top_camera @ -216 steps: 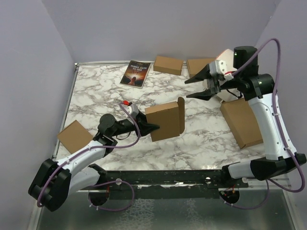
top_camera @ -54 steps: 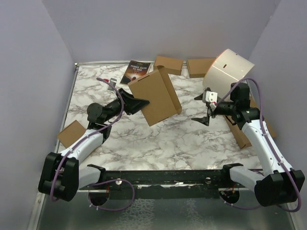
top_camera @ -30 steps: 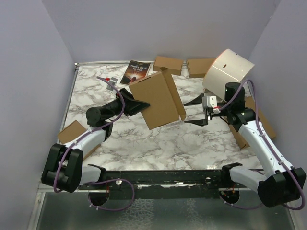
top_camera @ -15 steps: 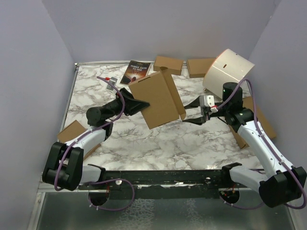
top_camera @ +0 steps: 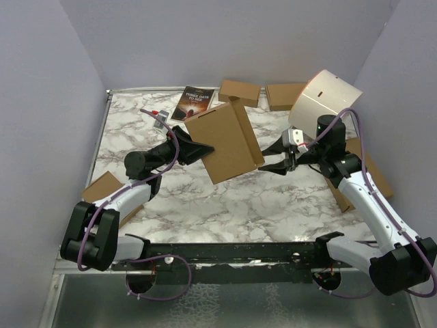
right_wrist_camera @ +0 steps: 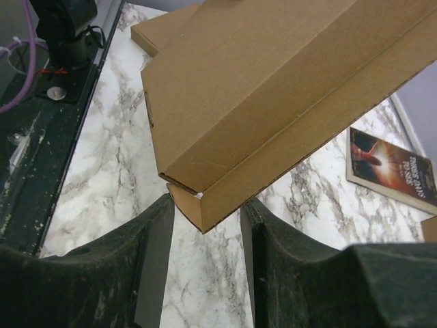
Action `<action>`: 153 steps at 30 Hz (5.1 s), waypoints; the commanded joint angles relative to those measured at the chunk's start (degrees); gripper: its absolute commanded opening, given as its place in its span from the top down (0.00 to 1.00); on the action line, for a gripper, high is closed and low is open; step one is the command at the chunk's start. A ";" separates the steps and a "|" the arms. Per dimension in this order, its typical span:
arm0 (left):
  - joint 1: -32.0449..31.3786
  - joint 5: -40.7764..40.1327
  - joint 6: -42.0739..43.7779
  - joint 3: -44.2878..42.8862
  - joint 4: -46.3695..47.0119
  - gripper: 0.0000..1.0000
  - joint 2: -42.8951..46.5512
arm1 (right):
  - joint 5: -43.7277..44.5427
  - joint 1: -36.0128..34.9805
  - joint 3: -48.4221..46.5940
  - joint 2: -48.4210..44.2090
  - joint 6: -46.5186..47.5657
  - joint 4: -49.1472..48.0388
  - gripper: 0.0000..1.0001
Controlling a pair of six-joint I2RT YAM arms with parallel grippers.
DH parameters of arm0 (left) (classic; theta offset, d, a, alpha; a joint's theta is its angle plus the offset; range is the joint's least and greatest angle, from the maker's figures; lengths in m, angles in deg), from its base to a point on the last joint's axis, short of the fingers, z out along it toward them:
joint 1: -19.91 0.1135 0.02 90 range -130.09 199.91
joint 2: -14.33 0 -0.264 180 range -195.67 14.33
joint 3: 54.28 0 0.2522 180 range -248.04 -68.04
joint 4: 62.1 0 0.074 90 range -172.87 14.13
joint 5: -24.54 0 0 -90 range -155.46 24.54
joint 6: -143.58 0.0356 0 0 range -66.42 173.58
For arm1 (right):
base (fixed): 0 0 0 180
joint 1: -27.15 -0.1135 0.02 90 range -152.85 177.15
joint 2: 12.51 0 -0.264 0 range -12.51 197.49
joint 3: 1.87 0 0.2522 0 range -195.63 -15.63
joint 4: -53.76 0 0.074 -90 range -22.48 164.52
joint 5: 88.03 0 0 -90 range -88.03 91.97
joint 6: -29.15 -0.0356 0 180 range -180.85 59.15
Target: Fold the paper box
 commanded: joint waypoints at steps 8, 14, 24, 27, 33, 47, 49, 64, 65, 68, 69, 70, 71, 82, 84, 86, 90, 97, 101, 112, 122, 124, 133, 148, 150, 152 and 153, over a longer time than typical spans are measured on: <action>-0.52 1.98 3.32 -0.34 -1.55 1.00 -0.45 | 5.39 -0.45 -3.78 1.55 -7.89 -0.98 0.66; -0.54 2.96 2.22 -0.68 0.67 1.00 -0.98 | 3.90 -0.53 -3.38 0.70 -4.21 1.62 0.65; -0.58 0.62 1.40 -0.64 2.39 1.00 -1.54 | 5.41 -0.95 -3.07 -0.03 -3.20 2.34 0.65; -0.52 -0.57 2.11 -0.60 1.59 1.00 -1.36 | 5.89 -1.38 -2.98 -0.10 -3.19 2.34 0.65; -0.52 -4.04 4.25 -0.03 -1.12 1.00 -0.63 | 6.55 -2.65 -2.80 -0.03 -3.92 1.59 0.66; -0.52 -10.05 7.78 1.75 -5.42 1.00 0.83 | 4.84 -4.87 -2.78 0.41 -4.90 1.95 0.59; -0.54 -10.11 8.17 1.98 -5.50 1.00 0.85 | 4.02 -5.01 -2.55 0.49 -5.19 1.85 0.57; 0.00 -1.79 8.05 2.85 -0.25 1.00 0.28 | 0.96 2.58 -6.60 -1.82 -5.80 7.19 0.19; -0.01 -1.39 7.93 2.78 0.03 1.00 0.20 | 0.33 3.31 -6.87 -1.94 -5.79 7.52 0.18; -0.05 -0.20 7.72 2.48 0.50 1.00 0.19 | -1.28 5.02 -7.81 -1.82 -5.77 8.39 0.18; -0.04 0.34 7.70 2.40 0.62 1.00 0.30 | -1.69 5.42 -8.19 -1.65 -5.76 8.57 0.18; -0.06 0.84 7.70 2.37 0.70 1.00 0.29 | -2.04 5.70 -8.66 -1.48 -5.63 8.93 0.18; -0.03 1.38 7.92 2.31 0.74 1.00 0.34 | -2.21 5.86 -9.31 -1.32 -5.11 9.36 0.18; -1.79 4.99 32.01 1.42 -26.46 1.00 7.48 | -9.09 5.88 -22.19 2.48 25.10 28.71 0.04; -3.20 4.78 37.15 0.80 -32.84 1.00 8.99 | -9.34 5.88 -22.96 3.17 29.90 30.67 0.01; -4.51 4.83 40.41 0.16 -37.00 1.00 10.02 | -9.23 5.92 -24.04 3.91 30.76 31.05 0.01; -6.53 6.04 44.90 -1.74 -43.51 1.00 10.30 | -8.42 5.88 -25.54 4.76 29.06 29.24 0.08; -8.04 7.17 50.81 -5.00 -52.64 1.00 10.46 | -5.65 5.63 -26.32 6.74 29.23 29.80 0.50; -8.57 7.19 51.27 -5.25 -53.14 1.00 10.14 | -4.75 4.50 -25.36 7.52 29.07 30.47 0.63; -8.95 7.29 61.89 -16.59 -81.79 1.00 1.26 | 6.41 3.41 -17.45 5.92 8.81 17.66 0.67; -8.70 3.09 70.40 -26.73 -102.44 1.00 -8.05 | 9.29 5.67 7.86 -4.81 -6.27 -8.50 0.60; -8.69 1.28 72.26 -28.14 -105.15 1.00 -9.26 | 9.58 5.75 10.86 -4.42 -9.22 -13.38 0.59; -9.12 -4.60 75.35 -24.87 -102.52 1.00 -7.83 | 6.80 5.79 17.81 -0.94 -16.03 -26.95 0.56; -10.01 -8.44 77.71 -23.19 -102.91 1.00 -8.42 | 5.55 5.87 19.13 6.43 1.10 -27.20 0.41; -10.10 -8.30 77.90 -22.91 -102.71 1.00 -8.09 | 5.45 5.88 18.99 7.19 3.63 -27.07 0.41; -10.10 -8.18 78.02 -22.72 -102.48 1.00 -7.87 | 3.30 5.84 18.93 8.20 7.38 -26.38 0.42; -10.10 -8.12 78.08 -22.53 -102.26 1.00 -7.77 | 1.88 5.88 18.72 8.90 9.16 -25.69 0.43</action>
